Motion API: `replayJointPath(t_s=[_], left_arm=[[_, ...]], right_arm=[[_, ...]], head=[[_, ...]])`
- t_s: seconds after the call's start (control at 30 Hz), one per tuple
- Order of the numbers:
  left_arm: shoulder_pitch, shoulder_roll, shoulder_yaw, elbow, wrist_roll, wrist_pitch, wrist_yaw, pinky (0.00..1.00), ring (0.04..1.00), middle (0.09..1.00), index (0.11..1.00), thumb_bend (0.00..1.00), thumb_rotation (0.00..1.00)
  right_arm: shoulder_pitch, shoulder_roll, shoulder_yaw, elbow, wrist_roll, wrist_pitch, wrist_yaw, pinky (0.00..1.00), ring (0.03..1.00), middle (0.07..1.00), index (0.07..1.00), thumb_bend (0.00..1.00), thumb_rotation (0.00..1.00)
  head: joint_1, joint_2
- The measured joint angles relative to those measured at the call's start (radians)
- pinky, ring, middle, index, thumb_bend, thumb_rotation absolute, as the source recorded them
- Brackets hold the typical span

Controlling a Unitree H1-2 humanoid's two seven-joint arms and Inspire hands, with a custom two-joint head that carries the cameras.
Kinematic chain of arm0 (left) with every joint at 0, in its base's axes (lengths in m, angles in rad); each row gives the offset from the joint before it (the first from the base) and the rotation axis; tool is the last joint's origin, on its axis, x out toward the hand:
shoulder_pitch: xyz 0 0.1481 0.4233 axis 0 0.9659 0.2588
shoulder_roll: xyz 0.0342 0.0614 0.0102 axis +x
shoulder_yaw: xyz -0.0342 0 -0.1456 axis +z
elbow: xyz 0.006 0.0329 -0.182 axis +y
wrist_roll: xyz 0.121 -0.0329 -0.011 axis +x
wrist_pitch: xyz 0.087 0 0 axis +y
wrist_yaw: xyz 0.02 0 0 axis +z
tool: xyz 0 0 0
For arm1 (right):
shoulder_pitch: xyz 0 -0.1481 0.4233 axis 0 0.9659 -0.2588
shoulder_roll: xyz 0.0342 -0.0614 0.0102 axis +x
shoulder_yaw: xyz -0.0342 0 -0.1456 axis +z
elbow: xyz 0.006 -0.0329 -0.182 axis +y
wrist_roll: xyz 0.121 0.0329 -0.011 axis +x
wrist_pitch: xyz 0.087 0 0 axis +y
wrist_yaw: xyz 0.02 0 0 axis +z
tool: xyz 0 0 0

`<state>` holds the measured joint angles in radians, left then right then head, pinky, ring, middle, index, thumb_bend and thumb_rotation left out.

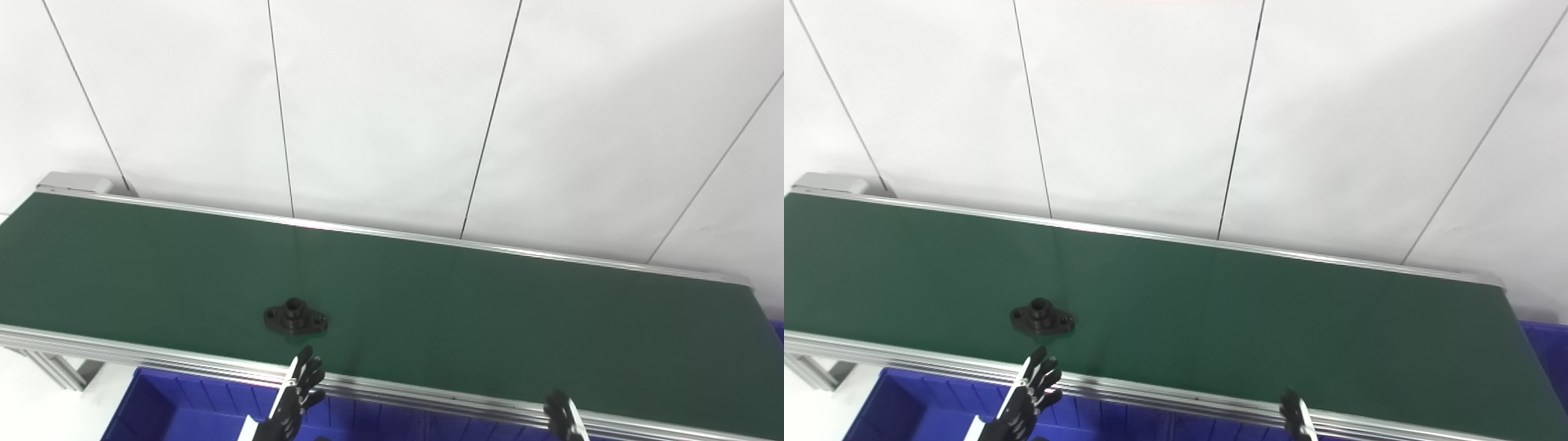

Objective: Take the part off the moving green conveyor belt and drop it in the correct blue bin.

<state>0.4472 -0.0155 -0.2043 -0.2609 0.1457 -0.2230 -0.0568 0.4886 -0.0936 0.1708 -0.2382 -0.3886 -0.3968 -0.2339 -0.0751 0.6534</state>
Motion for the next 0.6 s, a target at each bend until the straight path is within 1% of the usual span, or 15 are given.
replayJointPath(t_s=[0.03, 0.1, 0.17, 0.23, 0.3, 0.4, 0.47, 0.6], left_arm=[[0.0, 0.004, 0.005, -0.002, -0.004, 0.004, 0.0, 0.89, 0.944, 0.966, 1.0, 0.7, 0.85], [-0.002, 0.011, 0.01, -0.002, -0.009, 0.011, 0.0, 0.89, 0.944, 0.966, 1.0, 0.71, 0.85], [-0.004, 0.013, 0.01, -0.002, -0.012, 0.014, -0.001, 0.89, 0.945, 0.966, 1.0, 0.71, 0.86], [-0.008, 0.014, 0.01, -0.002, -0.018, 0.018, -0.003, 0.9, 0.954, 0.972, 1.0, 0.72, 0.86], [-0.01, 0.017, 0.01, -0.002, -0.033, 0.031, -0.009, 0.9, 0.956, 0.974, 1.0, 0.71, 0.86], [-0.016, 0.021, 0.009, -0.002, -0.036, 0.046, -0.017, 0.9, 0.957, 0.972, 1.0, 0.72, 0.87], [-0.016, 0.024, 0.008, -0.003, -0.041, 0.049, -0.022, 0.91, 0.956, 0.97, 1.0, 0.72, 0.88], [-0.017, 0.024, 0.005, -0.004, -0.041, 0.052, -0.022, 0.89, 0.942, 0.964, 1.0, 0.73, 0.9]], right_arm=[[-0.005, 0.006, 0.0, -0.019, -0.017, 0.018, 0.012, 0.92, 0.916, 0.913, 0.936, 0.75, 0.45], [-0.022, 0.017, -0.001, -0.058, -0.051, 0.064, 0.039, 0.9, 0.902, 0.904, 0.933, 0.78, 0.45], [-0.044, 0.028, -0.005, -0.102, -0.103, 0.138, 0.074, 0.87, 0.885, 0.892, 0.932, 0.81, 0.45], [-0.074, 0.034, -0.007, -0.141, -0.163, 0.202, 0.11, 0.75, 0.833, 0.858, 0.901, 0.85, 0.43], [-0.107, 0.035, -0.007, -0.179, -0.22, 0.272, 0.16, 0.71, 0.81, 0.841, 0.878, 0.87, 0.39], [-0.156, 0.036, -0.005, -0.193, -0.277, 0.353, 0.215, 0.65, 0.77, 0.818, 0.851, 0.9, 0.36], [-0.189, 0.035, -0.003, -0.192, -0.314, 0.39, 0.245, 0.63, 0.753, 0.808, 0.844, 0.9, 0.36], [-0.267, 0.019, 0.005, -0.18, -0.392, 0.442, 0.297, 0.62, 0.746, 0.801, 0.847, 0.89, 0.39]], head=[[-0.005, 0.003], [-0.014, 0.008], [-0.022, 0.009], [-0.028, 0.015], [-0.035, 0.017], [-0.041, 0.02], [-0.048, 0.032], [-0.049, 0.034]])
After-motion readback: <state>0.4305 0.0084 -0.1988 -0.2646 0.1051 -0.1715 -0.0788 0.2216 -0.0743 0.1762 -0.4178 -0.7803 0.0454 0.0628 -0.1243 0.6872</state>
